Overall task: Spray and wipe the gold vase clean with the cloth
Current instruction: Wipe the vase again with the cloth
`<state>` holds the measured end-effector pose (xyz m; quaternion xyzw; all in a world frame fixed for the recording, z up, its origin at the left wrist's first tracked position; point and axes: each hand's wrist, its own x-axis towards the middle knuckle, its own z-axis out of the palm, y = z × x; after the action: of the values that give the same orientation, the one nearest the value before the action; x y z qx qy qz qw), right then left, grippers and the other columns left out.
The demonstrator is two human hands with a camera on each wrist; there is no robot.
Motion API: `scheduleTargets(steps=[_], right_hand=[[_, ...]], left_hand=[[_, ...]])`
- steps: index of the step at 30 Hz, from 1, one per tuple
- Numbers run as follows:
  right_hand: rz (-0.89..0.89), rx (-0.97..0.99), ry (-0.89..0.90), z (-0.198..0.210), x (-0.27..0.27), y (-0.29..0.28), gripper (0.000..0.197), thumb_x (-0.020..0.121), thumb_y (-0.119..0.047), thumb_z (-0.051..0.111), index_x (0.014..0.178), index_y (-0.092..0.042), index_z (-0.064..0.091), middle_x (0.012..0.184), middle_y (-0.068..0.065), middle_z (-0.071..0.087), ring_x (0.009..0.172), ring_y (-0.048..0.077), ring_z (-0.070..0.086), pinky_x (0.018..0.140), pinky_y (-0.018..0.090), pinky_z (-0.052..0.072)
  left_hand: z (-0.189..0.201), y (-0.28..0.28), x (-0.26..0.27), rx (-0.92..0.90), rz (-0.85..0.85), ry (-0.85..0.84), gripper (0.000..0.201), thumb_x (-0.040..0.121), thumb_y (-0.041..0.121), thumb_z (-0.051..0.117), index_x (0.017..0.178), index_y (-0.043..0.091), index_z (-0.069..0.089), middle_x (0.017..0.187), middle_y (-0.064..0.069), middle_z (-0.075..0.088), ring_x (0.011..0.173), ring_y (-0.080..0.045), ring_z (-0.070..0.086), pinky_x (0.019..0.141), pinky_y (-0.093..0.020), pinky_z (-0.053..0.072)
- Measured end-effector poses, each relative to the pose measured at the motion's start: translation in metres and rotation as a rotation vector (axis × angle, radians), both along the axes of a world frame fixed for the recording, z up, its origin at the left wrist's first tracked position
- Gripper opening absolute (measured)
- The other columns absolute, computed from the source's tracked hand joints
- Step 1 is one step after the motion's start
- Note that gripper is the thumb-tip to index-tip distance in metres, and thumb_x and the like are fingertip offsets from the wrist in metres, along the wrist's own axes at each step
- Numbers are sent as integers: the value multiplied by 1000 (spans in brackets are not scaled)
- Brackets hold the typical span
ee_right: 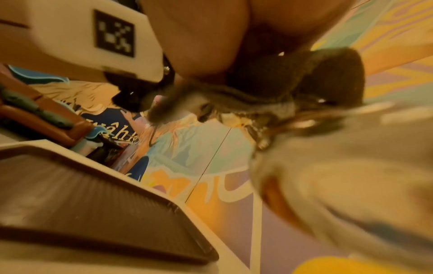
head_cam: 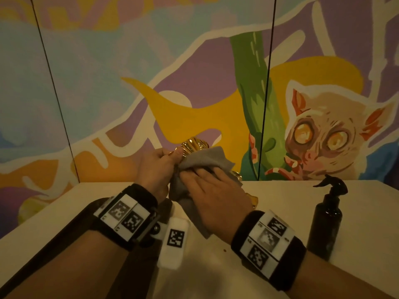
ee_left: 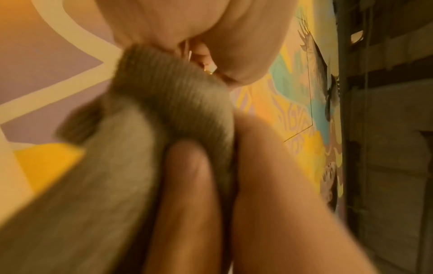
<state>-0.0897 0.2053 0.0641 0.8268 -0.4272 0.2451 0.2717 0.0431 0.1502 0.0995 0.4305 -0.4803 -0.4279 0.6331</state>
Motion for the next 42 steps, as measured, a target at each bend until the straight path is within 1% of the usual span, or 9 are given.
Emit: scheduleTargets(steps=[2,7,15,23,26,30,33,38,42], right_hand=[[6,10,11,-11,-10,4,46,80,-30,53,122,-13,57,113,5,70,102,23,65,89,38,51],[4,-13,20,-21,-28,7,48,83,-23,32,127,-17,50,117,2,68,104,23,63,90,38,50],[-95,-4,-112,-29,-65,-1,44,82,-28,55,124,-15,49,112,6,69,98,25,66,87,38,52],[-202,318,-482,-20,-69,-11,45,95,-48,34,128,-22,51,124,1,61,109,20,56,95,33,43],[-237,394,-470,-19,-59,-16,46,98,-43,29,131,-17,46,131,5,56,116,22,51,102,36,38],[-80,387,-367,-33,-47,0,80,87,-60,8,138,-6,39,141,16,46,128,32,43,109,37,26],[-75,406,-488,-37,-54,-6,66,93,-55,14,138,-14,39,139,9,49,125,27,47,107,37,32],[-91,489,-627,3,-58,-26,42,98,-46,25,130,-23,42,126,5,58,110,25,55,92,45,47],[-42,645,-703,35,-59,-34,45,98,-45,27,126,-16,48,121,10,58,110,29,54,93,43,44]], left_hand=[[4,-3,5,-1,34,26,20,89,20,63,77,6,55,61,-1,61,55,-14,58,50,-27,47],[13,-6,11,-19,87,129,21,89,15,64,72,8,53,67,-3,60,58,-12,64,51,-26,52],[15,-6,20,-35,113,186,16,90,13,63,77,8,54,72,-5,63,68,-18,63,61,-33,53],[11,-8,18,-37,134,185,17,90,15,62,76,11,55,72,-2,63,69,-16,63,61,-31,52],[6,-7,14,-31,141,170,18,90,16,63,75,11,54,70,-2,63,66,-15,62,58,-29,51],[6,-7,17,-25,157,169,19,90,16,63,74,11,54,70,-2,61,70,-17,61,67,-33,53],[4,-6,20,-19,136,121,20,90,17,63,74,11,54,74,-5,63,76,-22,64,74,-39,57],[0,6,20,-85,-20,16,16,92,17,59,84,3,54,69,-5,63,57,-13,66,50,-29,54],[-3,13,16,-148,-142,-28,14,92,15,57,91,1,56,72,-7,63,58,-12,63,50,-24,52]])
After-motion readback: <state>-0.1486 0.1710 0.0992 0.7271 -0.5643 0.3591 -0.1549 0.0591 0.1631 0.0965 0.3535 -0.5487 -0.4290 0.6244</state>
